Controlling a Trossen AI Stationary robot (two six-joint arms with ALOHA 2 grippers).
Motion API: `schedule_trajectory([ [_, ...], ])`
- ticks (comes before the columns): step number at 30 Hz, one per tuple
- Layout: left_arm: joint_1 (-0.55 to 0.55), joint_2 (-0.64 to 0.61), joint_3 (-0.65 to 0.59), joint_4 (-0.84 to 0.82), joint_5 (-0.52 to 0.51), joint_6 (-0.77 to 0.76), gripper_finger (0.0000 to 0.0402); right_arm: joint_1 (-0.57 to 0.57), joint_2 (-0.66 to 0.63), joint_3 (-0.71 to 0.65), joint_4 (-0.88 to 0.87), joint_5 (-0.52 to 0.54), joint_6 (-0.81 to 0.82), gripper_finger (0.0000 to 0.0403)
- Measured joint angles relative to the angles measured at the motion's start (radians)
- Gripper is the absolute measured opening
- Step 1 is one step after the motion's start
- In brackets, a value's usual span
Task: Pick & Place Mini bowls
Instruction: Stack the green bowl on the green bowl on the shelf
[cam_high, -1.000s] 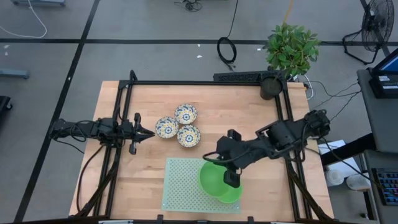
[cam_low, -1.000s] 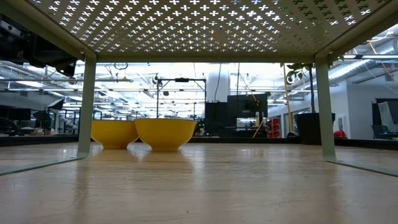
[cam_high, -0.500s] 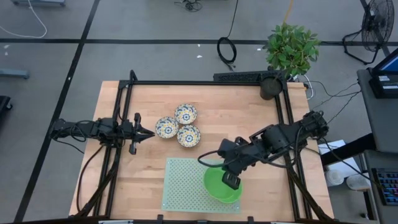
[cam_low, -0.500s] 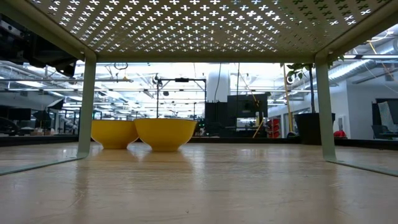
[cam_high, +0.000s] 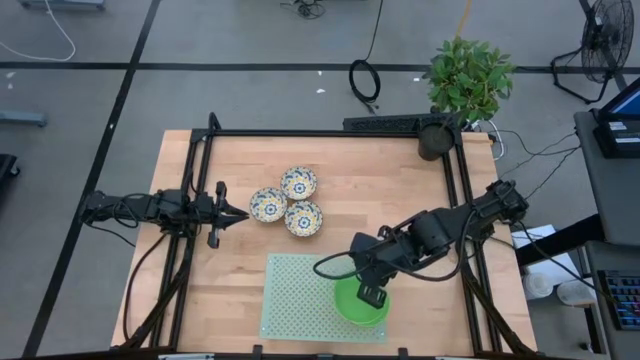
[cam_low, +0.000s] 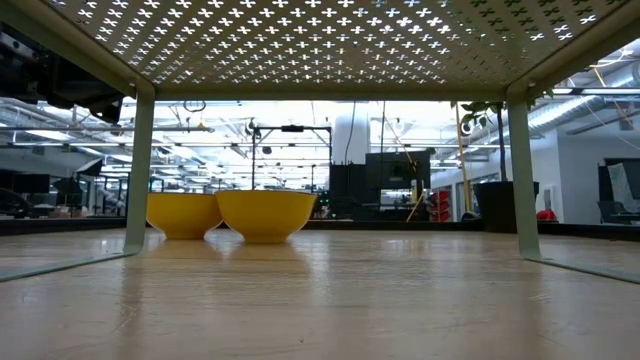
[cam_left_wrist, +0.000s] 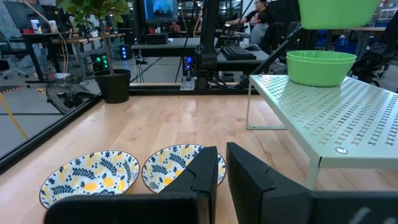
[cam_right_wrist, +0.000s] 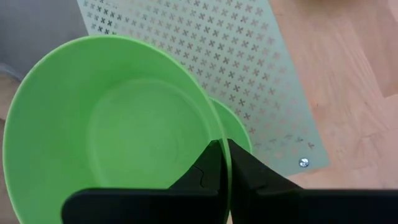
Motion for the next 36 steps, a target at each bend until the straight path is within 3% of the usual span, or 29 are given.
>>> schedule_trajectory([
  [25,0.0,0.0,0.0,0.0,0.0,0.0,0.0037,0.024,-0.014,-0.039,-0.054,0.028,-0.012,0.0],
  [36,0.0,0.0,0.0,0.0,0.0,0.0,0.0037,0.057,-0.087,-0.038,-0.084,0.179,0.057,0.0],
])
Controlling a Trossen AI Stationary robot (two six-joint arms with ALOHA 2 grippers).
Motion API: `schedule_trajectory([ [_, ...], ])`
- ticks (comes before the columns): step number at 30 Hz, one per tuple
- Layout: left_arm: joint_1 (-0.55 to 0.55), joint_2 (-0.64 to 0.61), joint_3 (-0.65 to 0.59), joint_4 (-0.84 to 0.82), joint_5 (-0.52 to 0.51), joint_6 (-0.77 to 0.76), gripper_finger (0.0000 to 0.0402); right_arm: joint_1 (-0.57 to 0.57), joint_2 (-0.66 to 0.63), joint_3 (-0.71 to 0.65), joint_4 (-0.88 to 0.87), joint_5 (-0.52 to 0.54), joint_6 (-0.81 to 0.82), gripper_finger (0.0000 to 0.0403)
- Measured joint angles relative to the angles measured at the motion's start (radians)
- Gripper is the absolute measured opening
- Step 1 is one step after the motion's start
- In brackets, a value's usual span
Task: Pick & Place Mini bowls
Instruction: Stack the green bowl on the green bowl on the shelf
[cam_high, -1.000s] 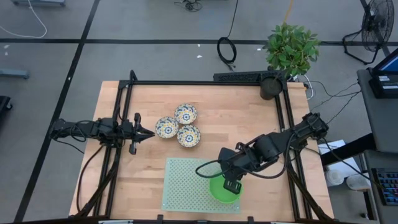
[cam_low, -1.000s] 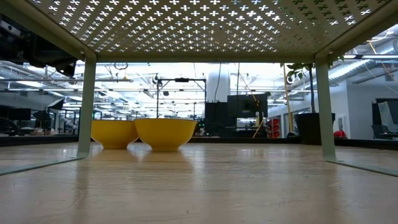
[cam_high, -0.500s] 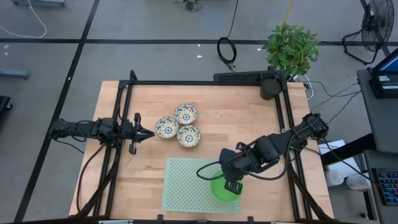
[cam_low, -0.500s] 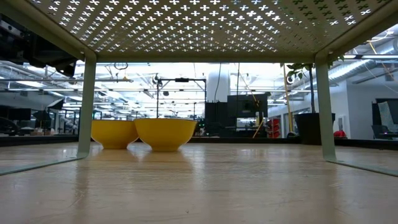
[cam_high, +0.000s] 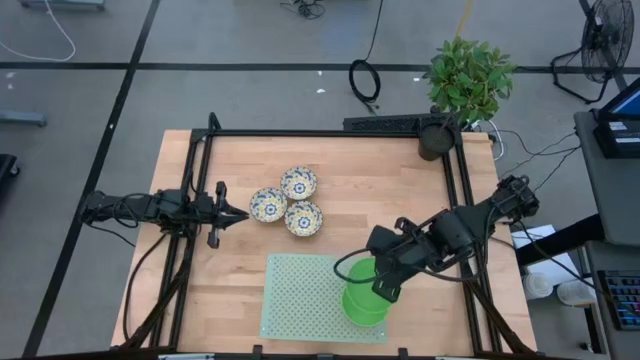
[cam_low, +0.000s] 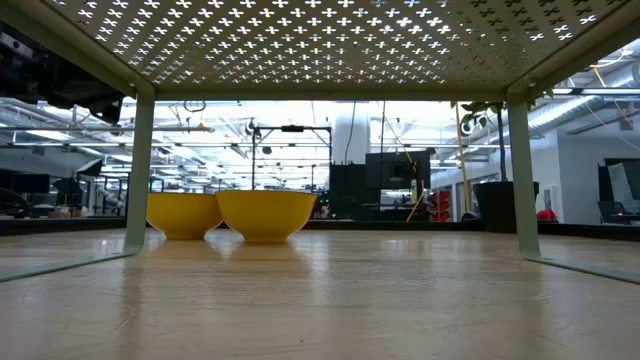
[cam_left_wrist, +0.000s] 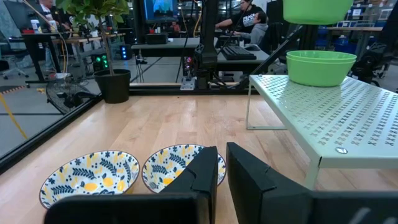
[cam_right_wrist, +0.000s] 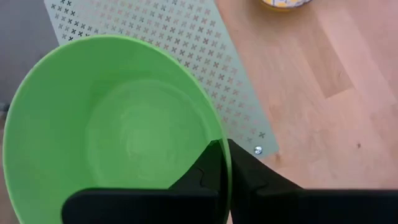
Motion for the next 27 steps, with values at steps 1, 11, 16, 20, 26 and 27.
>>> schedule_trajectory([
  [1,0.0,0.0,0.0,0.0,0.0,0.0,0.0037,0.005,0.0,0.0,0.001,0.005,0.0,0.0],
  [11,0.0,0.0,0.0,0.0,0.0,0.0,0.0037,0.013,-0.001,-0.097,0.064,-0.052,0.039,0.0],
  [16,0.0,0.0,0.0,0.0,0.0,0.0,0.0037,0.005,0.0,-0.145,0.141,-0.093,0.019,0.0],
  [20,0.0,0.0,0.0,0.0,0.0,0.0,0.0037,0.001,0.0,-0.176,0.162,-0.1,0.005,0.0],
  [26,0.0,0.0,0.0,0.0,0.0,0.0,0.0037,-0.002,0.0,-0.215,0.202,-0.102,0.001,0.0],
  [27,0.0,0.0,0.0,0.0,0.0,0.0,0.0037,-0.002,0.0,-0.22,0.21,-0.102,0.0,0.0],
])
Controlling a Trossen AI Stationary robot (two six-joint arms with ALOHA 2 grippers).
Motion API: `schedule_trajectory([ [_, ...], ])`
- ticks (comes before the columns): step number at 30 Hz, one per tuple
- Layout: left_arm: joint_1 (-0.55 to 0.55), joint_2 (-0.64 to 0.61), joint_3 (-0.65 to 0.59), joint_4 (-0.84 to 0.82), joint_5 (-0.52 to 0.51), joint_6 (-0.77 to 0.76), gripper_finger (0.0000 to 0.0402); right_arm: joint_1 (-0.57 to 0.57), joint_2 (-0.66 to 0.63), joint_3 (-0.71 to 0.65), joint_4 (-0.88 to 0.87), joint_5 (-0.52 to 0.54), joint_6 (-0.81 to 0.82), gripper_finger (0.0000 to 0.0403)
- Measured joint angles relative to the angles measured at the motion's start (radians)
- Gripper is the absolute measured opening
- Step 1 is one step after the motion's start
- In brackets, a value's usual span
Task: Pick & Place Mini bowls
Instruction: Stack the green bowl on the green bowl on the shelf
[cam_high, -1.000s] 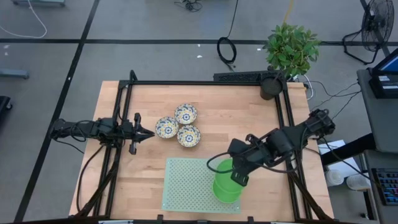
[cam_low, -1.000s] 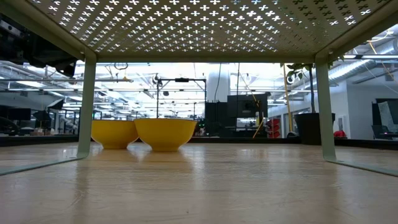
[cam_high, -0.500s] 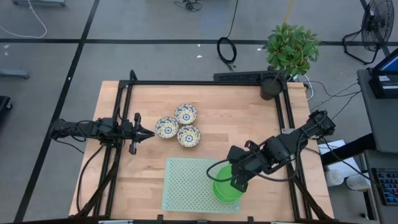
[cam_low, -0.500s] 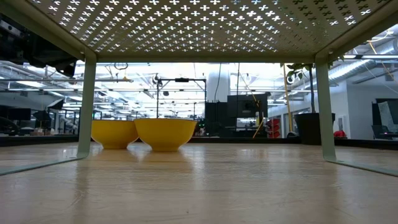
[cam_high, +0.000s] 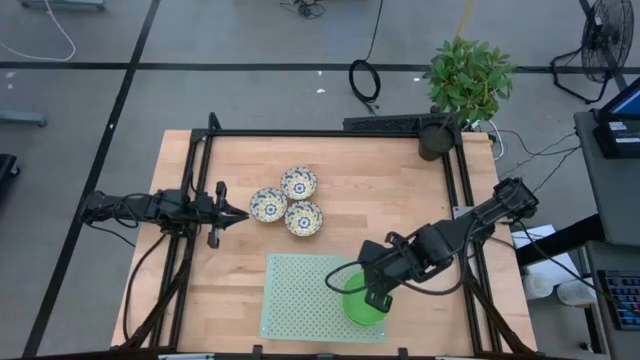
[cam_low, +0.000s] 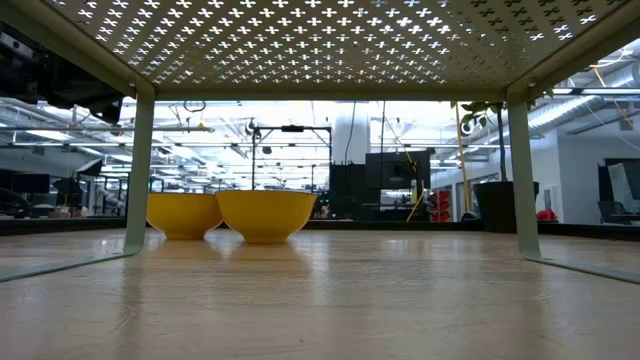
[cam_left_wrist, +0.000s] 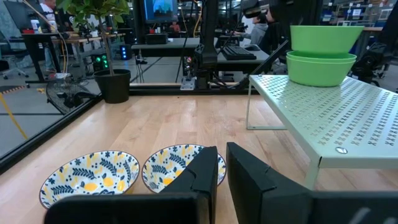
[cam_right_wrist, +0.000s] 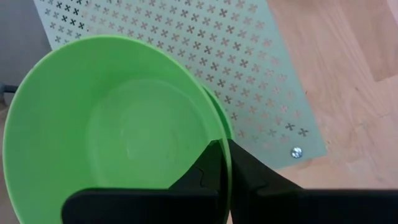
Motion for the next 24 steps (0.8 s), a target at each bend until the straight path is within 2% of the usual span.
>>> schedule_trajectory([
  [24,0.0,0.0,0.0,0.0,0.0,0.0,0.0037,0.0,0.0,-0.093,0.064,-0.026,0.0,0.0],
])
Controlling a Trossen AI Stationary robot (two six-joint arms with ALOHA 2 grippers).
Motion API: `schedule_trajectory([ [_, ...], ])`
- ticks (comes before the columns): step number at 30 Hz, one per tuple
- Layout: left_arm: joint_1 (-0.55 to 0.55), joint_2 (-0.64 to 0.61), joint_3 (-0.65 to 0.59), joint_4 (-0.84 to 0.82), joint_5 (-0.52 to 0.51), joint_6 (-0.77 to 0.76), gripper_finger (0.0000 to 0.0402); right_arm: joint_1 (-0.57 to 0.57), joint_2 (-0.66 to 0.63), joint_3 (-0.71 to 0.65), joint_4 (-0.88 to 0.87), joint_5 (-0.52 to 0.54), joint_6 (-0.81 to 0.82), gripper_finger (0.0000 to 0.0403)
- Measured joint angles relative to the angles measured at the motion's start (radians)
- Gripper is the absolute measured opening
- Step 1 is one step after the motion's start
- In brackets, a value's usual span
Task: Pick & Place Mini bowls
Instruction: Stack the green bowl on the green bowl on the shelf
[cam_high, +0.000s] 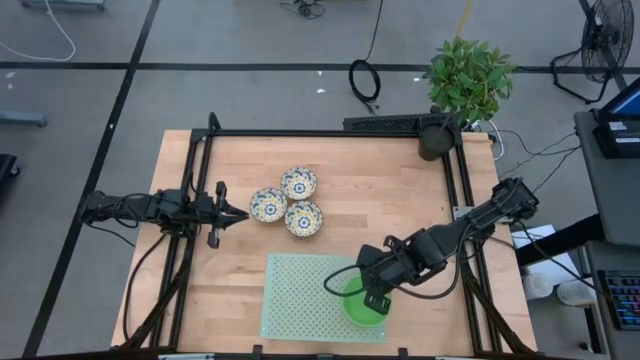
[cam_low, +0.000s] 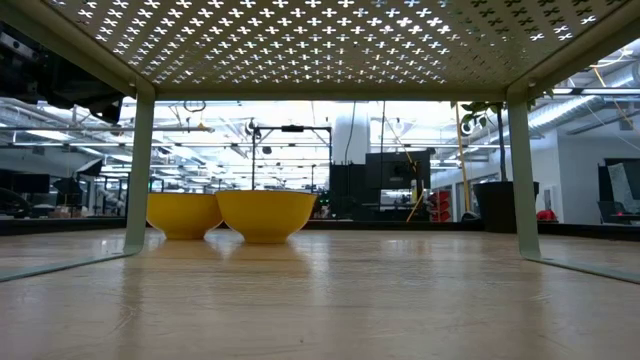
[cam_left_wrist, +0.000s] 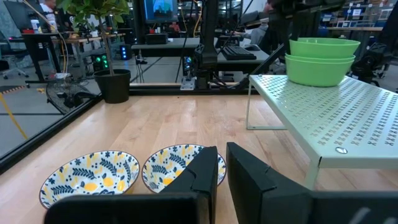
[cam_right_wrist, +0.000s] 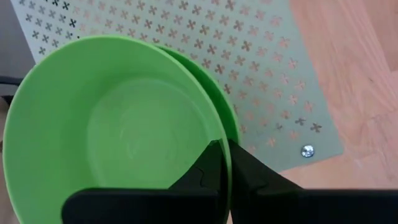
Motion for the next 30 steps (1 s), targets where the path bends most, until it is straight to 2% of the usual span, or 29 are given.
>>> schedule_trajectory([
  [20,0.0,0.0,0.0,0.0,0.0,0.0,0.0037,0.0,0.0,-0.003,0.056,0.002,0.0,0.0001],
  [30,0.0,0.0,0.0,0.0,0.0,0.0,0.0037,0.0,0.0,-0.003,0.057,0.002,0.029,0.0036],
])
